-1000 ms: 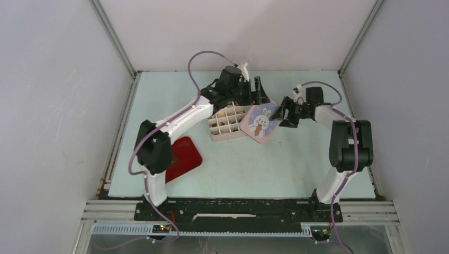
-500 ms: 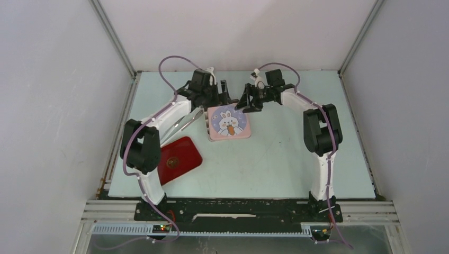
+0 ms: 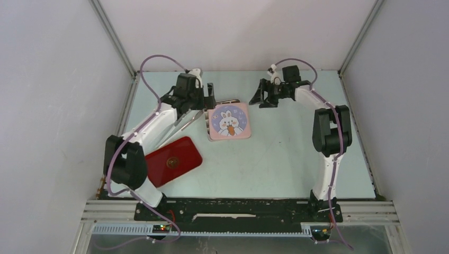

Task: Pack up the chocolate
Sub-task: Close the box lid on the packing box, then adjust the packing box at the center of the board.

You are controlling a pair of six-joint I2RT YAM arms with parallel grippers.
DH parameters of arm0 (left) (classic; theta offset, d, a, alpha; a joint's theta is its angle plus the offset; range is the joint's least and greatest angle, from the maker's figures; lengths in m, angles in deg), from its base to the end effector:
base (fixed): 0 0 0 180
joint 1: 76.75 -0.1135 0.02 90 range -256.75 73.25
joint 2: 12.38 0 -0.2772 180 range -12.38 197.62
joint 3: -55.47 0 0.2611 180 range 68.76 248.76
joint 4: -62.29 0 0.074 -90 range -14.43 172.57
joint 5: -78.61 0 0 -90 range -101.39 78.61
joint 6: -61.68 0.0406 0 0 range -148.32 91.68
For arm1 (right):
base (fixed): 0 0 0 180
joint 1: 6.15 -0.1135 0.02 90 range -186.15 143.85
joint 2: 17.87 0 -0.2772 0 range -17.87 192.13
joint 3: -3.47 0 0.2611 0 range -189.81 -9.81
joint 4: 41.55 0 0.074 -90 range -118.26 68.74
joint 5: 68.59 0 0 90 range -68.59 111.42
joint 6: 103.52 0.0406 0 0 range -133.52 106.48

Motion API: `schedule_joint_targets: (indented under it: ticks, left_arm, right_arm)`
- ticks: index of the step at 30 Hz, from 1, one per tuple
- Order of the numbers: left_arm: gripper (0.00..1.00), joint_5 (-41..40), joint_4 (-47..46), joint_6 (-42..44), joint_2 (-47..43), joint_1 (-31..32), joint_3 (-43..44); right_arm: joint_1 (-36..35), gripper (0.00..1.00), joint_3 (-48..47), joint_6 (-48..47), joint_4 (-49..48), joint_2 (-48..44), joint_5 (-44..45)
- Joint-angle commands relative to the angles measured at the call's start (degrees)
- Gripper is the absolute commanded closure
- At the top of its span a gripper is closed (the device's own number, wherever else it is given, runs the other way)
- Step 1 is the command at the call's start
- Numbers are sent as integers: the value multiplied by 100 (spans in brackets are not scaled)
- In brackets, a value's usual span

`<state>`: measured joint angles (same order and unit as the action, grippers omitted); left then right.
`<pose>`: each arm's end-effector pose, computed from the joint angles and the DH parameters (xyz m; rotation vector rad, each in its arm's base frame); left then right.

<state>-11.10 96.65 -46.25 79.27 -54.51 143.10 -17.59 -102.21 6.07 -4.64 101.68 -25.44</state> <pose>0.3501 -0.1434 0.3011 0.0881 2.2671 -0.3822 0.4592 0.1232 0.2132 -0.2007 2.4411 1.2412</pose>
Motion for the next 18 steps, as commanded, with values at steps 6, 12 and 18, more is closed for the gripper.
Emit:
schedule_joint_targets:
  ticks: [6, 12, 18]
  left_arm:
    - [18, 1202, 222, -245, 1510, -730, 520]
    - [24, 1821, -195, -510, 1592, -730, 255]
    - [27, 2209, -347, -757, 1635, -722, 70]
  right_arm:
    - [-223, 21, -377, -1110, 990, 280, 525]
    - [-432, 27, -586, -1086, 995, 719, 266]
    - [-672, 36, -795, -951, 973, 1091, -216]
